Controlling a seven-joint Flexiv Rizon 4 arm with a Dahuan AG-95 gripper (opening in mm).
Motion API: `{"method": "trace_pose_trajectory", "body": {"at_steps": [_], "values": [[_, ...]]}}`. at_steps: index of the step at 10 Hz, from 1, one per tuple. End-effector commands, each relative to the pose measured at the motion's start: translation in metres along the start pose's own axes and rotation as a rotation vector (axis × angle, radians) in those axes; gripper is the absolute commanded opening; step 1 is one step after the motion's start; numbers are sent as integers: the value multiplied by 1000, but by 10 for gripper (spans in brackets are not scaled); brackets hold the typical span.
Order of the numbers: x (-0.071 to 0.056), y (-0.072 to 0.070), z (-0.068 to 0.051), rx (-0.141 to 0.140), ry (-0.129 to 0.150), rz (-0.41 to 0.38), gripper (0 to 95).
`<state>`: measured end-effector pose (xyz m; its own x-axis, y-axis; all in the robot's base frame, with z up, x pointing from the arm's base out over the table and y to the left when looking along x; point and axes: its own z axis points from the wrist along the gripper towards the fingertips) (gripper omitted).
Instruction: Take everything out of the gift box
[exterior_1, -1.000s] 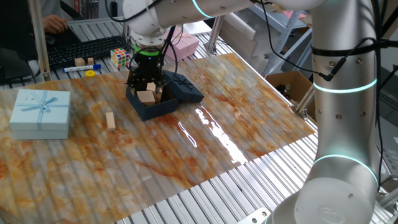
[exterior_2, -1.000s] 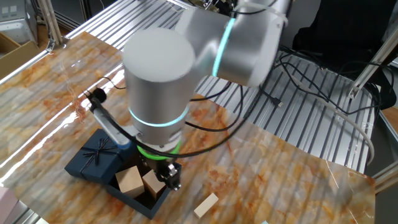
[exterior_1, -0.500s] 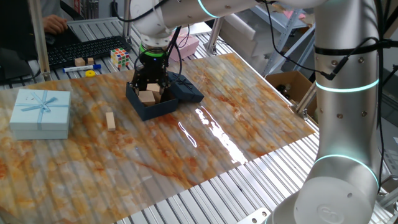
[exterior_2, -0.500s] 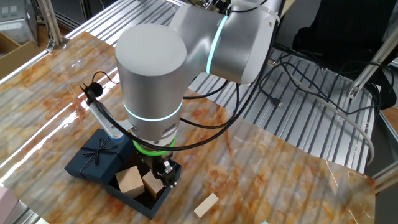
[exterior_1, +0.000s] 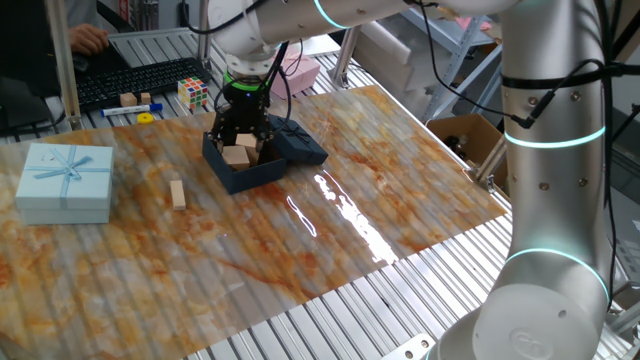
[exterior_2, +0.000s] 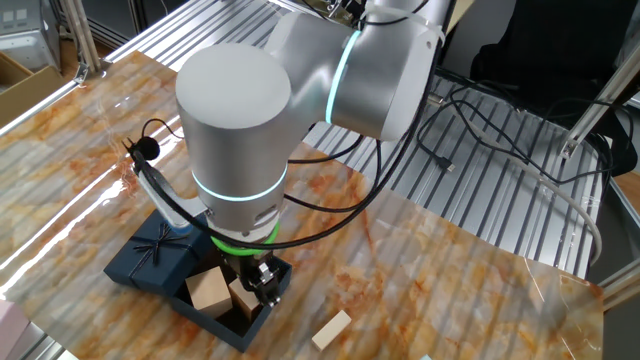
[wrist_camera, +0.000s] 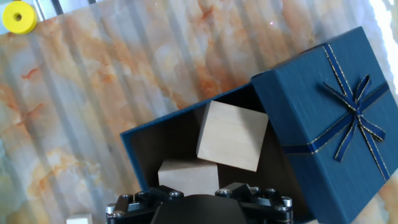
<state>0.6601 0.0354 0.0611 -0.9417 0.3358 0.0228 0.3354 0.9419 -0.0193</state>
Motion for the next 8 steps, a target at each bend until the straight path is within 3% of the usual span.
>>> {"method": "trace_pose_trajectory", "body": {"at_steps": [1,4,8], "values": [[-4,2,3,0,3,-2,760],[-10,1,7,-3,3,4,760],[-8,4,8,-14,11,23,760]]}}
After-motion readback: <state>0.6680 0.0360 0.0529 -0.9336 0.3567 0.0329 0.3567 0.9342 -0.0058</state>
